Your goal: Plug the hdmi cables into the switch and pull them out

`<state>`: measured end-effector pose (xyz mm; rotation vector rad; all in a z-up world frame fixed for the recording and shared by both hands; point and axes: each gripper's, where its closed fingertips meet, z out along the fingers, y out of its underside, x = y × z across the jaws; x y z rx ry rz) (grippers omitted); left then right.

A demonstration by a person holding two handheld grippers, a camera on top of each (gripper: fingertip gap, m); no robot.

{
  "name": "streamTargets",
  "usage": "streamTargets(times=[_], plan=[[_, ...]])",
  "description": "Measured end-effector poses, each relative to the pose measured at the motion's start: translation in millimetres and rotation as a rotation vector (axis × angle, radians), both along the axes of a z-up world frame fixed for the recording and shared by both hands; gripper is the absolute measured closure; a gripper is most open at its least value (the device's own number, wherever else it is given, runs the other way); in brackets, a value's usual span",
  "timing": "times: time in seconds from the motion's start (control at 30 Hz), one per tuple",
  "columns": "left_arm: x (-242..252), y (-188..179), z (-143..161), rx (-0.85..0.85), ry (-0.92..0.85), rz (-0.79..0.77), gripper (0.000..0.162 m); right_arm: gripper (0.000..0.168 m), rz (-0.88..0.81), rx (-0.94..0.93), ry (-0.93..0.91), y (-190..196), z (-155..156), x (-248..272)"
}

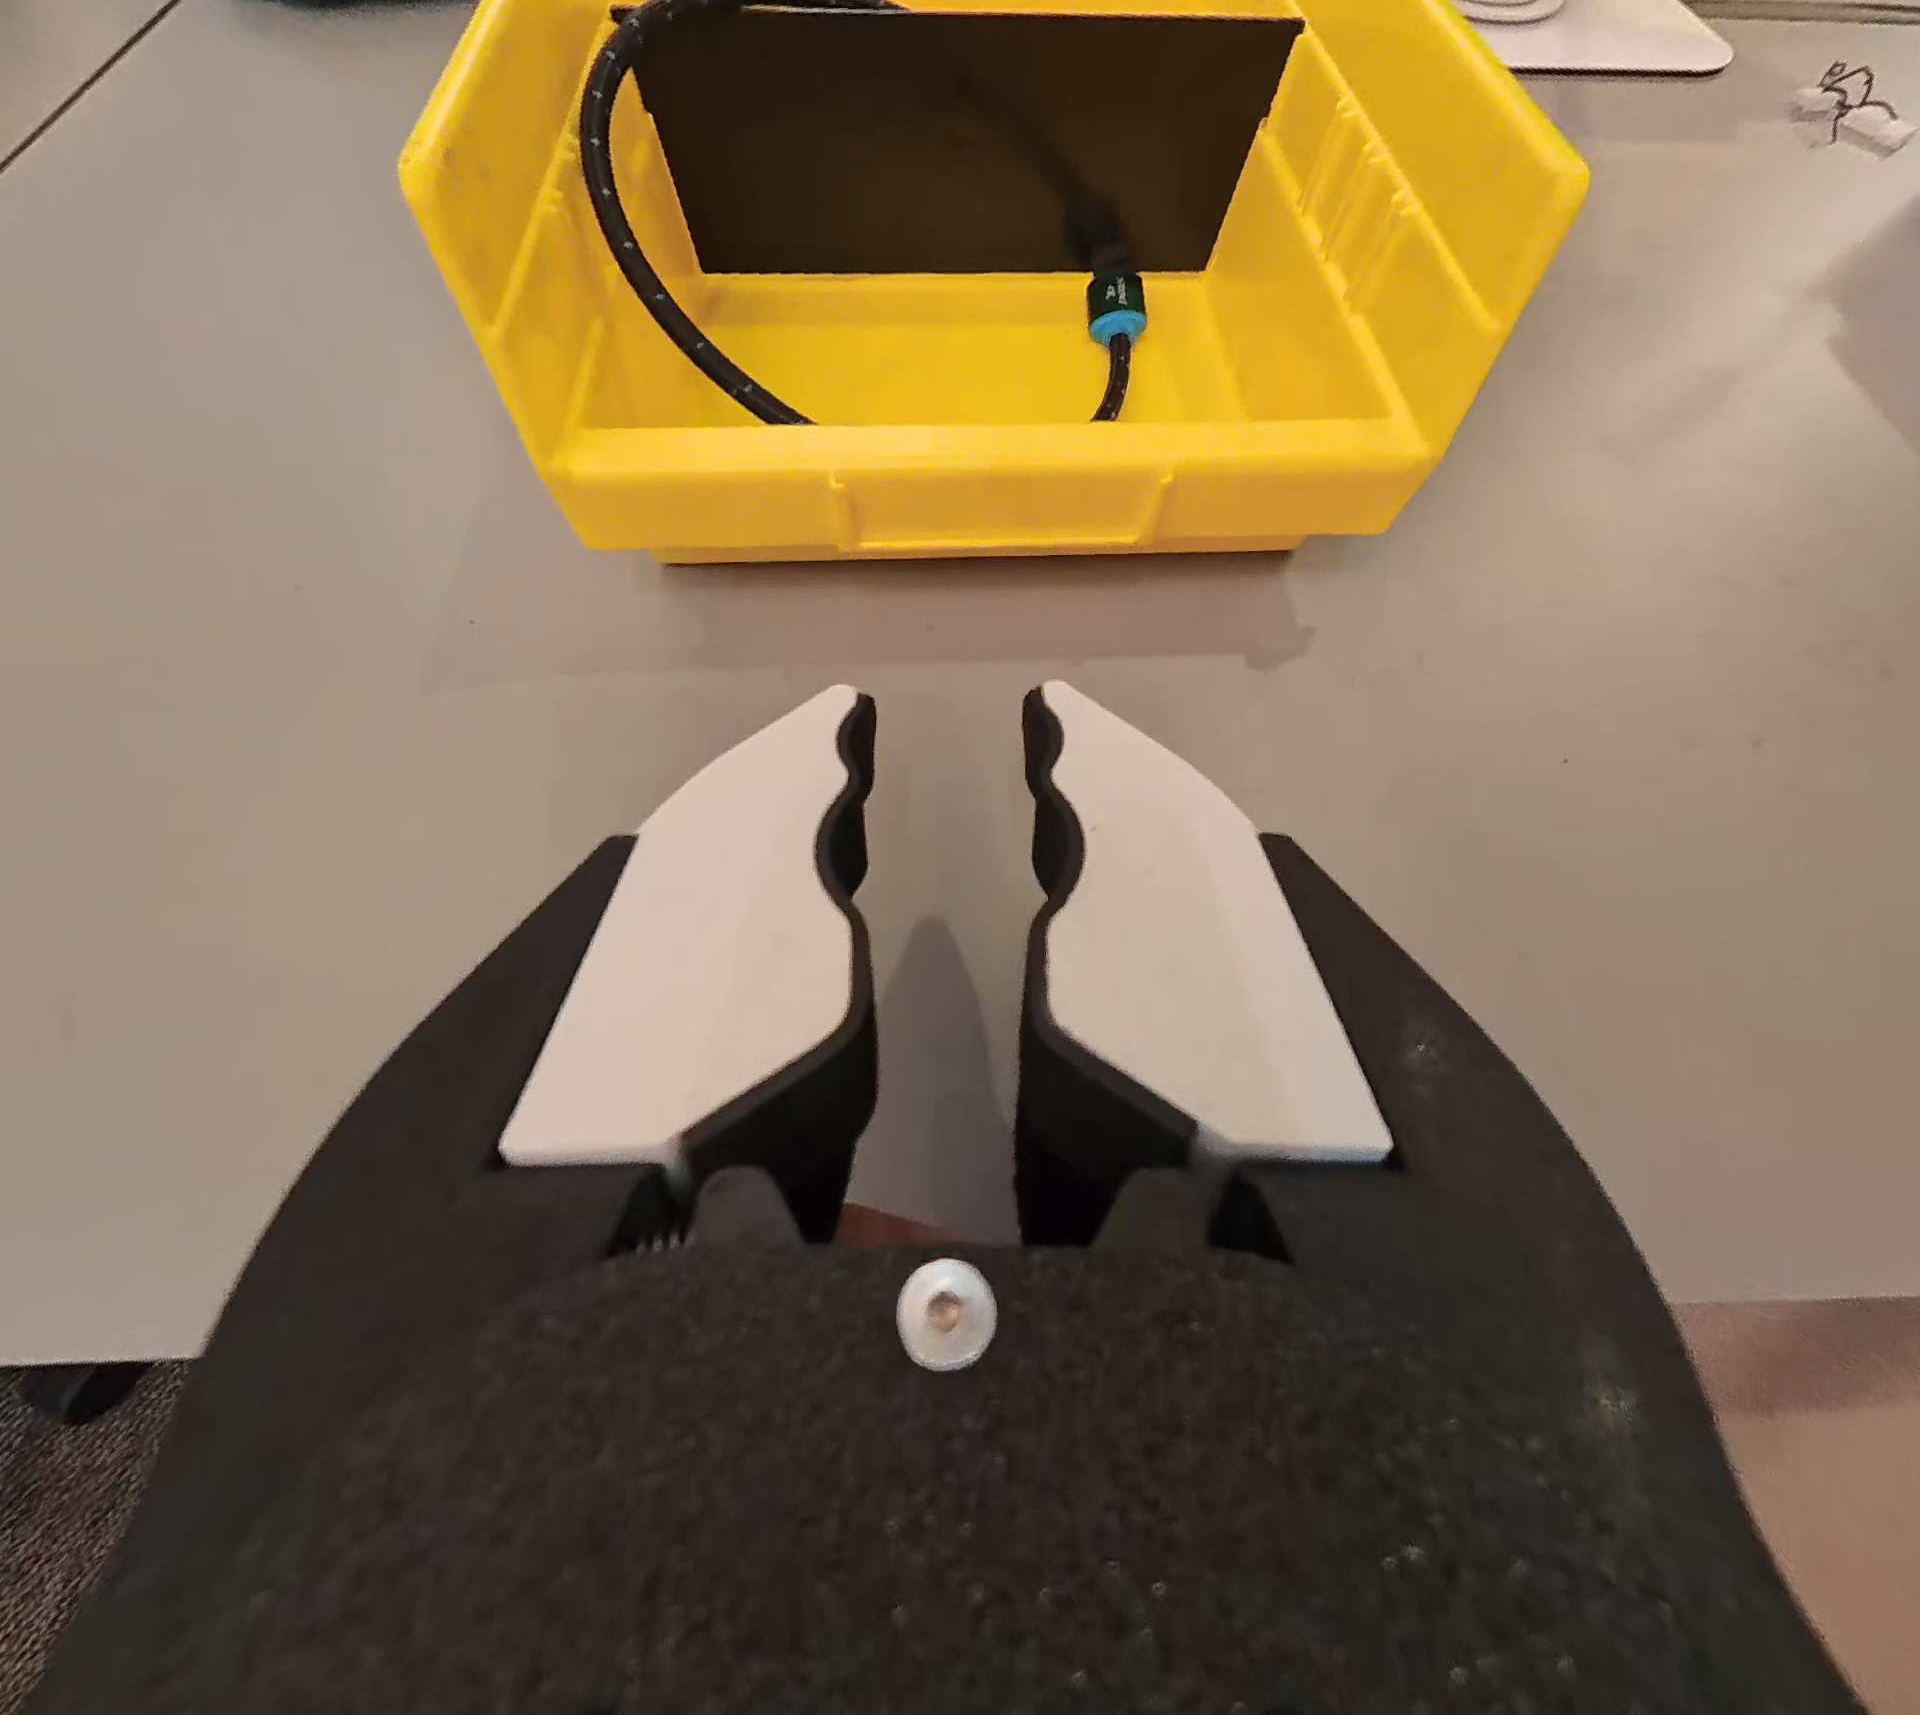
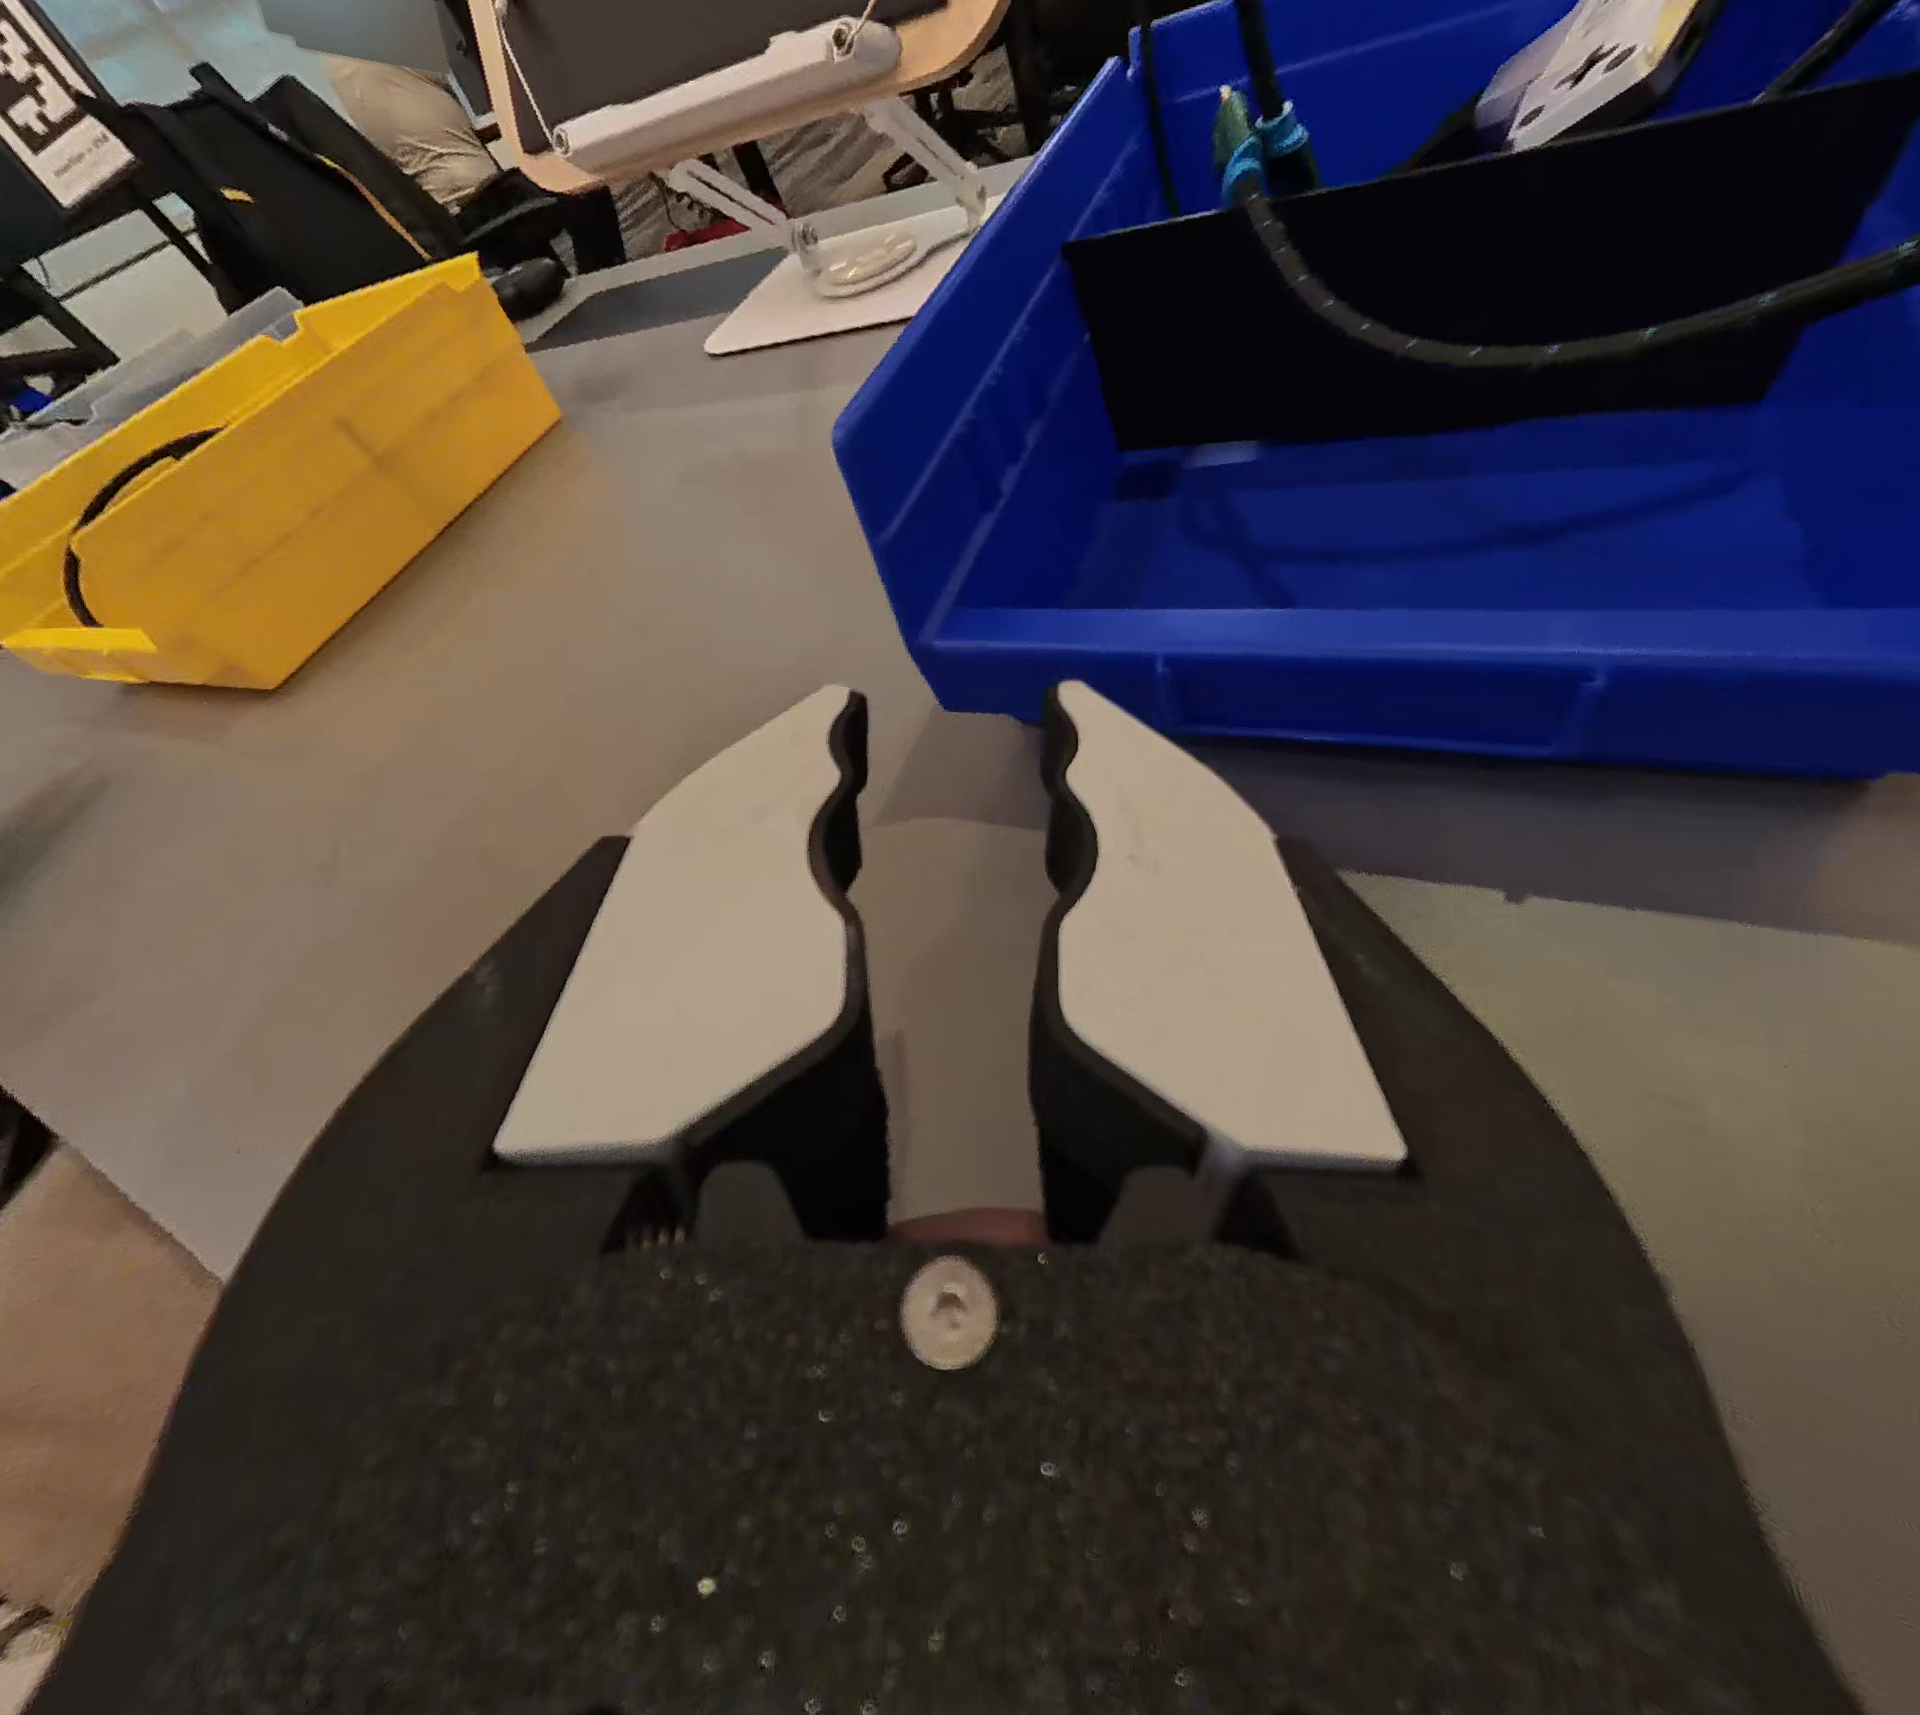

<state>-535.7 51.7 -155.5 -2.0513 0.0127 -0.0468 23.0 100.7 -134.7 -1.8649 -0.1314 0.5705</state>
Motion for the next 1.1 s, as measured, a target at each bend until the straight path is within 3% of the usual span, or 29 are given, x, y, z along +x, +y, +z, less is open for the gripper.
streamTargets(times=[0.7,0.83,0.93,1.03,1.1], plan=[[15,0,-3,-0.014,0.038,-0.059,0.135,0.137,-0.036,-0.003,0.021,3,2,9],[23,0,-4,-0.019,0.047,-0.081,0.135,0.126,-0.041,0.005,-0.128,14,-4,-4],[31,2,-6,-0.025,0.045,-0.109,0.135,0.104,0.032,0.027,-0.325,30,-5,-41],[39,2,-6,-0.021,0.043,-0.131,0.135,0.094,-0.075,0.037,-0.498,59,-9,-53],[43,4,-5,-0.013,0.048,-0.145,0.135,0.093,-0.066,-0.009,-0.502,70,-12,-69]])
